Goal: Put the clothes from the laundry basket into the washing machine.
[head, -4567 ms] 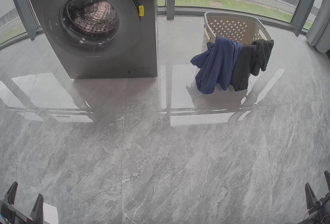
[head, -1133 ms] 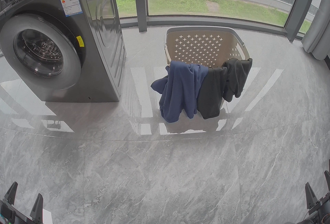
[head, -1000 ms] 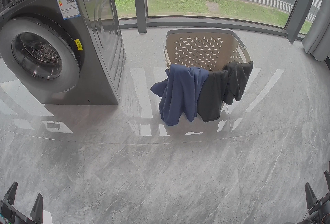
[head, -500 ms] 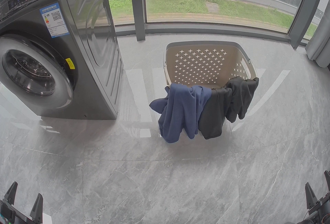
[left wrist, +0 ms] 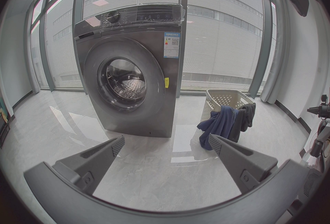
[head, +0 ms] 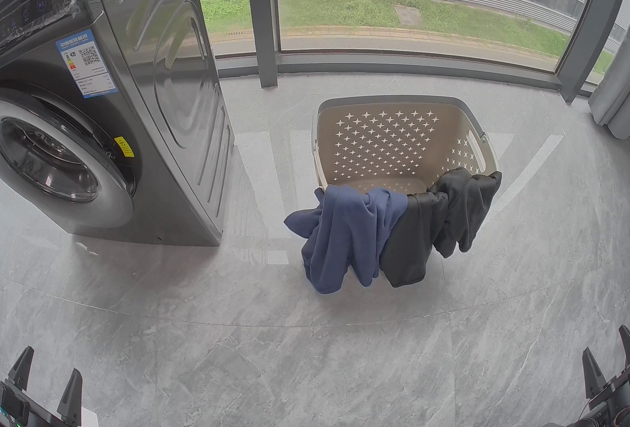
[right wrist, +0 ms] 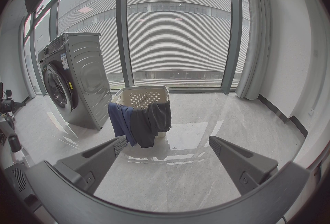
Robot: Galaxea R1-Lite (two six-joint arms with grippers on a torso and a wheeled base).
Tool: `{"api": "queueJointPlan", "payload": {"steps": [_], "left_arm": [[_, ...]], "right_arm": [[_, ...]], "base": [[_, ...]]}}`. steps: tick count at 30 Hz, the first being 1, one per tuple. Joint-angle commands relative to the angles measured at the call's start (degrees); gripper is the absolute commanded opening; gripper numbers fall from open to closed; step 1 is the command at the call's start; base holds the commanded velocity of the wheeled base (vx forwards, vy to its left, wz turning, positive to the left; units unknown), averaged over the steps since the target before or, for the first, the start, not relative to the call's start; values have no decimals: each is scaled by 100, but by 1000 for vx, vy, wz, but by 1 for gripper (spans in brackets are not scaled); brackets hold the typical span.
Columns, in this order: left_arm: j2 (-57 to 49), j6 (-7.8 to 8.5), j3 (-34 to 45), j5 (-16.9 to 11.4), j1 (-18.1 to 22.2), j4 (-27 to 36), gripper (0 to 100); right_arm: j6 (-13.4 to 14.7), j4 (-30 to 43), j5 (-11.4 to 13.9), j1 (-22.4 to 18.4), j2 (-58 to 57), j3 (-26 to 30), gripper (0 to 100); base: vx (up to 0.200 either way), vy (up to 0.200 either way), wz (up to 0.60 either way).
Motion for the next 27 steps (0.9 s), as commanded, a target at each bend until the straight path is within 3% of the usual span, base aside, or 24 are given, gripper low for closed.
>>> {"api": "queueJointPlan", "payload": {"steps": [1,7,16,27], "left_arm": [[-60,-1,92,4,-2,0,100],[-60,-1,92,4,-2,0,100],[-60,-1,92,4,-2,0,100],[-60,-10,92,4,-2,0,100]], "right_arm": [[-1,1,1,0,-22,92,100],[-1,1,1,0,-22,92,100],[-1,-7,1,0,-22,92,100],[-1,-7,1,0,-22,92,100]], "base": [[0,-200,0],[0,-200,0],[0,0,-400],[200,0,0]]}}
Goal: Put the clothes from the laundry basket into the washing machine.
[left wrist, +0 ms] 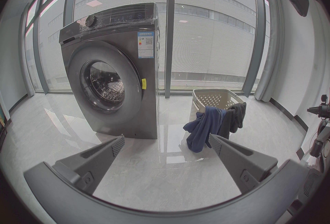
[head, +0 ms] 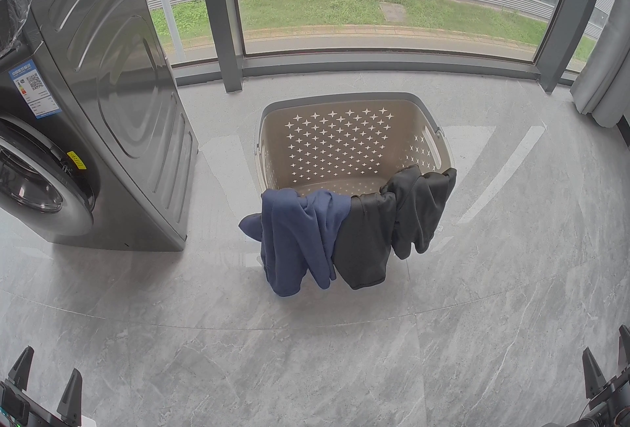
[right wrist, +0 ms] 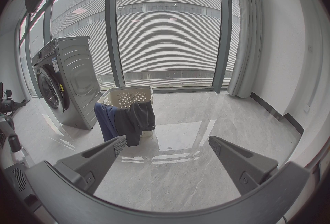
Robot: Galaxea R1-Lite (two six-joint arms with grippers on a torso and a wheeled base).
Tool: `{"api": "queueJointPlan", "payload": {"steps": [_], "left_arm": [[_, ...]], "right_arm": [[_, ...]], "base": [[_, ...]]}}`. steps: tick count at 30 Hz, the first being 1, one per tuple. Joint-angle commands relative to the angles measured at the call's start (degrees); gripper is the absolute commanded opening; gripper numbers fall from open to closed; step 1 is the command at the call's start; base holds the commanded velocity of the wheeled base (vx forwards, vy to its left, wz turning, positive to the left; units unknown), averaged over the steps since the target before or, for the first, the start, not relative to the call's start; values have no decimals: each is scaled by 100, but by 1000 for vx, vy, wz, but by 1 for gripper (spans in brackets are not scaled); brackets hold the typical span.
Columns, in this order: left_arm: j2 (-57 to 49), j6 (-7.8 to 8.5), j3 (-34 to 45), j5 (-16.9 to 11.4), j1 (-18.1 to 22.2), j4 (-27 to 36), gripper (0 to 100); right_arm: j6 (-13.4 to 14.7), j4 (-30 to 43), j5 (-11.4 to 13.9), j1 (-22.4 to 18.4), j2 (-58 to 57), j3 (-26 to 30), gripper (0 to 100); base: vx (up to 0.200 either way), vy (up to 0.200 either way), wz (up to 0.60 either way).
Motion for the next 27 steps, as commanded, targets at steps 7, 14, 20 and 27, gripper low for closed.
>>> {"api": "queueJointPlan", "payload": {"steps": [7,14,20,27], "left_arm": [[-60,2,92,10,3,-2,100],[-60,2,92,10,3,-2,100],[-60,2,92,10,3,-2,100],[-60,2,92,10,3,-2,100]], "right_arm": [[-1,-2,1,2,-22,92,100],[-1,-2,1,2,-22,92,100],[-1,-2,1,-7,-22,92,100],[-1,-2,1,2,-22,92,100]], "base": [[114,0,0],[0,0,0],[0,-133,0],[0,-143,0]]}}
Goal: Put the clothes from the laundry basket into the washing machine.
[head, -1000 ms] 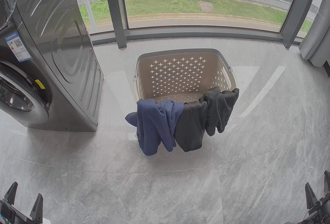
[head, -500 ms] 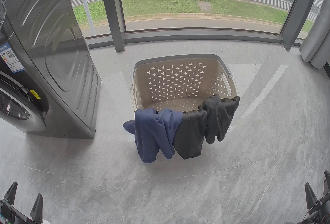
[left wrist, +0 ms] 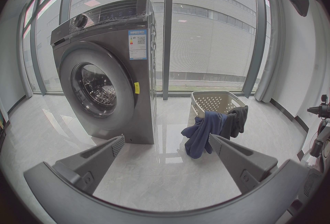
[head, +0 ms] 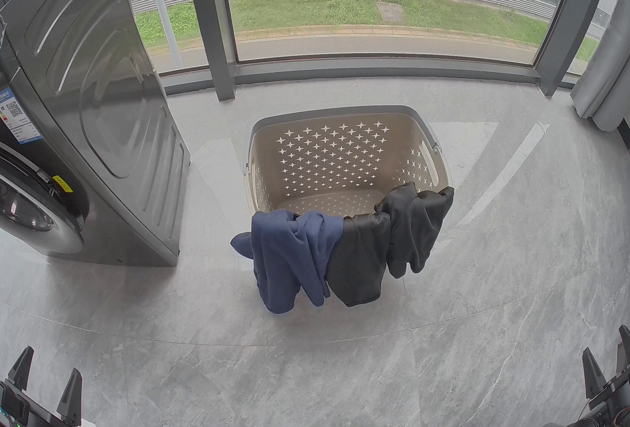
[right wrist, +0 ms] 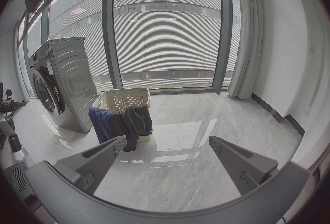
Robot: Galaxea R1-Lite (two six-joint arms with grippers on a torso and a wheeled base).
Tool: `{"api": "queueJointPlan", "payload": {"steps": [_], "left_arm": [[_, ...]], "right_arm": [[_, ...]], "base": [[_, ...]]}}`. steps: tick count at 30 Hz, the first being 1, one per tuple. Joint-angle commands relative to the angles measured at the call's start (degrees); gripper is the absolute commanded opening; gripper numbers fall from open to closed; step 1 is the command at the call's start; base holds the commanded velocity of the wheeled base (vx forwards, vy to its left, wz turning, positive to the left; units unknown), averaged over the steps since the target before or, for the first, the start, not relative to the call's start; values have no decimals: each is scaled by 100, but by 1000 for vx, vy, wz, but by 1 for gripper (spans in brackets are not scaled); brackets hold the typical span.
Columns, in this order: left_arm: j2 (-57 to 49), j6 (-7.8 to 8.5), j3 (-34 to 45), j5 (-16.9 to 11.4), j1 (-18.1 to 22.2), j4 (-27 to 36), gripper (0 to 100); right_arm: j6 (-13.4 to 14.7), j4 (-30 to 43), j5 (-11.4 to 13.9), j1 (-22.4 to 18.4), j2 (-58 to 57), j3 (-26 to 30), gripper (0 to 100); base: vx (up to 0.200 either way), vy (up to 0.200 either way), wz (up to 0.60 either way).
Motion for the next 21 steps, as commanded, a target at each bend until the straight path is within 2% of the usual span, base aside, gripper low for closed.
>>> {"api": "queueJointPlan", "payload": {"steps": [1,10,16,21], "left_arm": [[-57,-1,92,1,3,0,100],[-57,-1,92,1,3,0,100],[-57,-1,92,1,3,0,100],[-57,-1,92,1,3,0,100]], "right_arm": [[-1,0,1,2,-22,92,100],[-1,0,1,2,-22,92,100],[-1,0,1,2,-22,92,100],[-1,0,1,2,-22,92,100]], "base": [[0,0,0],[0,0,0],[200,0,0],[0,0,0]]}}
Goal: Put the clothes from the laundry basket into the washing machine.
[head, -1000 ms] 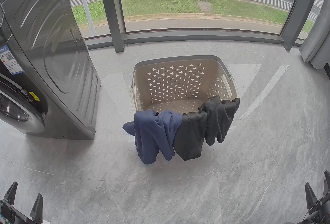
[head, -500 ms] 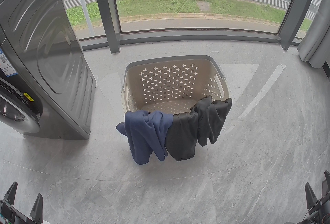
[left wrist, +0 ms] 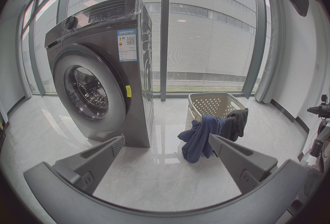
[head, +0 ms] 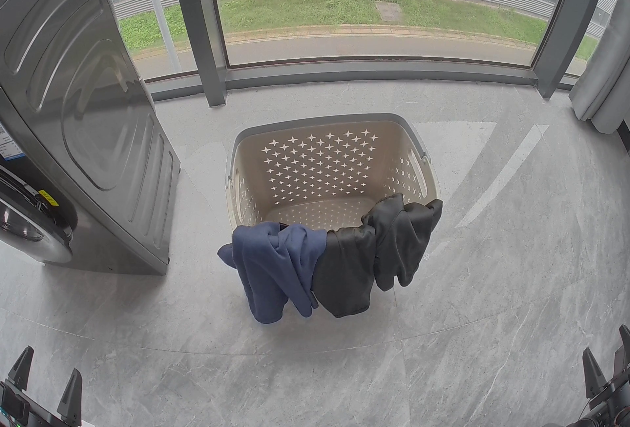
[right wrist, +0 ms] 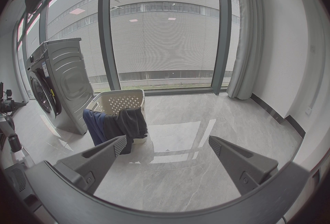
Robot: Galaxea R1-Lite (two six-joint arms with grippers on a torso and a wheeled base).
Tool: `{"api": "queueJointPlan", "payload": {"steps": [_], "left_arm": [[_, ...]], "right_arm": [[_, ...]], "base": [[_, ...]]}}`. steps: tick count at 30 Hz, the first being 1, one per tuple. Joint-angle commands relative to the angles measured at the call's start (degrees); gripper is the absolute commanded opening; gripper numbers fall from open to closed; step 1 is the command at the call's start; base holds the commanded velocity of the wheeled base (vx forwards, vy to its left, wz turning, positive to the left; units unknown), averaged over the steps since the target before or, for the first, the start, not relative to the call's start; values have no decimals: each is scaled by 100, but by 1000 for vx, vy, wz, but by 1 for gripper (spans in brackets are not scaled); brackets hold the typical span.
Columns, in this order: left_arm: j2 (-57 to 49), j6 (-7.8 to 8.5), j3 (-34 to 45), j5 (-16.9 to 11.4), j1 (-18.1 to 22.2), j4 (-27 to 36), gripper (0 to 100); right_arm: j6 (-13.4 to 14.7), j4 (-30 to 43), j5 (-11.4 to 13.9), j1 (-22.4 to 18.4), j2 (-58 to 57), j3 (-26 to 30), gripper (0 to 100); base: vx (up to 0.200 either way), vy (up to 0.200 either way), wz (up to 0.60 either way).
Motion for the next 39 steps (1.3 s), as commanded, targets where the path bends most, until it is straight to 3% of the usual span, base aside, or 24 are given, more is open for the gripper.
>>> {"api": "queueJointPlan", "payload": {"steps": [1,7,13,31,39], "left_arm": [[-60,-1,92,1,-2,0,100],[-60,-1,92,1,-2,0,100],[-60,-1,92,1,-2,0,100],[-60,-1,92,1,-2,0,100],[-60,-1,92,1,-2,0,100]], "right_arm": [[-1,0,1,-2,-22,92,100],[-1,0,1,-2,-22,92,100],[-1,0,1,-2,-22,92,100],[-1,0,1,-2,-22,92,100],[-1,0,1,-2,-22,92,100]], "base": [[0,0,0],[200,0,0],[0,0,0],[200,0,0],[0,0,0]]}}
